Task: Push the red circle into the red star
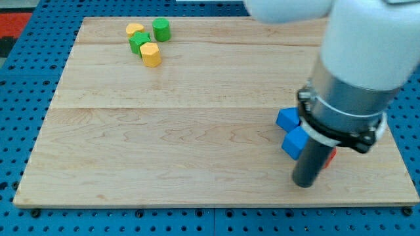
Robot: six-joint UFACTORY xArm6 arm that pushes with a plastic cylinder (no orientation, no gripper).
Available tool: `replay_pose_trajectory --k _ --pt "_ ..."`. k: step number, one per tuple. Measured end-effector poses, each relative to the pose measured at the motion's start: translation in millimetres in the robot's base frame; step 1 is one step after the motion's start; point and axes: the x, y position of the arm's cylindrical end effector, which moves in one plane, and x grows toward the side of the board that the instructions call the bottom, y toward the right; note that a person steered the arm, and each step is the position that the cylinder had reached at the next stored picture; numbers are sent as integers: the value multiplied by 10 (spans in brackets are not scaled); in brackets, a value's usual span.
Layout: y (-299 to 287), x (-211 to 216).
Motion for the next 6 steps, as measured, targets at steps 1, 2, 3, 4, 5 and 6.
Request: replay_pose_trajectory --k 1,2,3,4,5,6 --pt "420 -187" --pt "557 -574" --pt "557 -767" --pt "557 -919" --pt "557 -984" --pt "557 -985"
